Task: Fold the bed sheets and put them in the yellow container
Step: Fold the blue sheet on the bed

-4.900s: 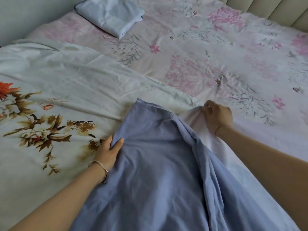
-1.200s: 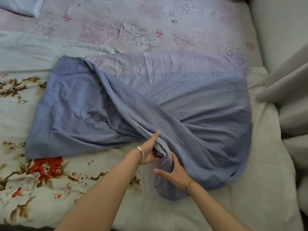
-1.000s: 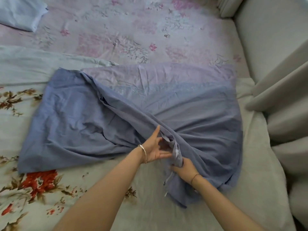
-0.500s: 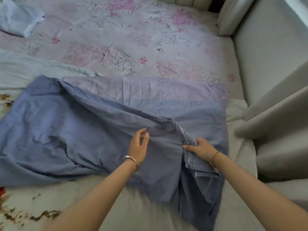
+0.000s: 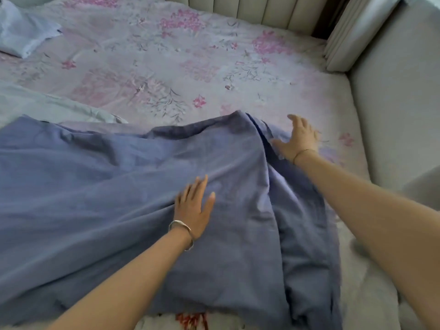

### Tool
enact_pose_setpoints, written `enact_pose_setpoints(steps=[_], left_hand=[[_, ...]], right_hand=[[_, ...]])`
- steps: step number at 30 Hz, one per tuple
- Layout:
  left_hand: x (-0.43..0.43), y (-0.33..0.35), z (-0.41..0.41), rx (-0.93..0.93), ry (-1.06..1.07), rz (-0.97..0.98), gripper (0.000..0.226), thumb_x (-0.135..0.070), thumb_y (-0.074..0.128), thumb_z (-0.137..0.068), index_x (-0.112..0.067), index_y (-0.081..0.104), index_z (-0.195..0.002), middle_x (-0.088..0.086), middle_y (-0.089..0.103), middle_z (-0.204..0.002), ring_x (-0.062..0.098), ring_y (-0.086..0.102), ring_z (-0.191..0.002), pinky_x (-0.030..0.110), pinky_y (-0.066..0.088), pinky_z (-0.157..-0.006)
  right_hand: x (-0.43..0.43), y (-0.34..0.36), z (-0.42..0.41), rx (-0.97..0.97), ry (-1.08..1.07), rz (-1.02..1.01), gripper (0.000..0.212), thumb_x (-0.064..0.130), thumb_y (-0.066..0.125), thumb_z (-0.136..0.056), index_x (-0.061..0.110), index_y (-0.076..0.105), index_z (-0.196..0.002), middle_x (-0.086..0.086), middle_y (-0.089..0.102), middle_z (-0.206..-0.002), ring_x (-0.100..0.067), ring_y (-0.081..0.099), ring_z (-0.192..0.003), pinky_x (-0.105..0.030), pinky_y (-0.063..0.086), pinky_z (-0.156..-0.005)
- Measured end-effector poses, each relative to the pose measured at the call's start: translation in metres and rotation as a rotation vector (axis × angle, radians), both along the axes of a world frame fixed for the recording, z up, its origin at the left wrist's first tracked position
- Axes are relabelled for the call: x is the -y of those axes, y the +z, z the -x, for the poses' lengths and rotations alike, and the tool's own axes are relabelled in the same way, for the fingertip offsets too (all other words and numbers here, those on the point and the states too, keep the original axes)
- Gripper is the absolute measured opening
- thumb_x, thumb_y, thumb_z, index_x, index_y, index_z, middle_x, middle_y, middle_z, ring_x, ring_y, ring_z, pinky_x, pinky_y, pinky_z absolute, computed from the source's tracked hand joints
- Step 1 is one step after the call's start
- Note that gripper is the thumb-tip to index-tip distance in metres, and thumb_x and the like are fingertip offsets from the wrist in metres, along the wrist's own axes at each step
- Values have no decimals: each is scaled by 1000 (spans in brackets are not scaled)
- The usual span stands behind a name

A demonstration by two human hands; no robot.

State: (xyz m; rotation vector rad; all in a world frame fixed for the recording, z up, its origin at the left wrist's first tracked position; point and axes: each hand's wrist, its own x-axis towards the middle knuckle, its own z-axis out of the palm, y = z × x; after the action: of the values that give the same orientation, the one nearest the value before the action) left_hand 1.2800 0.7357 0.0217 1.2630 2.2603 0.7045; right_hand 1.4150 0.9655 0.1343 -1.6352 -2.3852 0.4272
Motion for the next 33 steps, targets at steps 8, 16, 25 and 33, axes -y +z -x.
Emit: enact_pose_setpoints(steps=[8,16,25,33], left_hand=[[26,-88,-24,-242,-139,333,103,-75,-44,-47,-28,-30,-138,-4,-24,-152,17,-18,-143,37,-20,-109],[28,-102,-33,-242,-99,246,94,-75,-34,-62,-26,-24,-141,-7,-18,-152,9,-17,-139,32,-26,-105],[29,-91,-35,-153,-77,222,97,-75,-45,-41,-35,-37,-129,-14,-25,-152,4,-25,-138,37,-17,-113],[11,-65,-55,-17,-180,-94,75,-78,-20,-70,-50,-17,-139,-20,-8,-154,1,-11,-143,27,-14,-114]], right_hand=[[105,-126,-71,-491,-252,468,42,9,60,-90,1,49,-130,-13,53,-130,-19,54,-108,-26,42,-93],[119,-125,-63,-627,-346,1305,39,27,73,-78,3,68,-109,-13,72,-103,-25,69,-95,-36,55,-85],[126,-154,-36,-640,-407,950,33,22,44,-99,6,54,-126,-11,61,-118,-27,52,-114,-21,37,-81],[142,-163,-32,-182,-64,611,91,66,54,-53,41,35,-138,0,-4,-159,-21,-8,-146,-36,-6,-116]])
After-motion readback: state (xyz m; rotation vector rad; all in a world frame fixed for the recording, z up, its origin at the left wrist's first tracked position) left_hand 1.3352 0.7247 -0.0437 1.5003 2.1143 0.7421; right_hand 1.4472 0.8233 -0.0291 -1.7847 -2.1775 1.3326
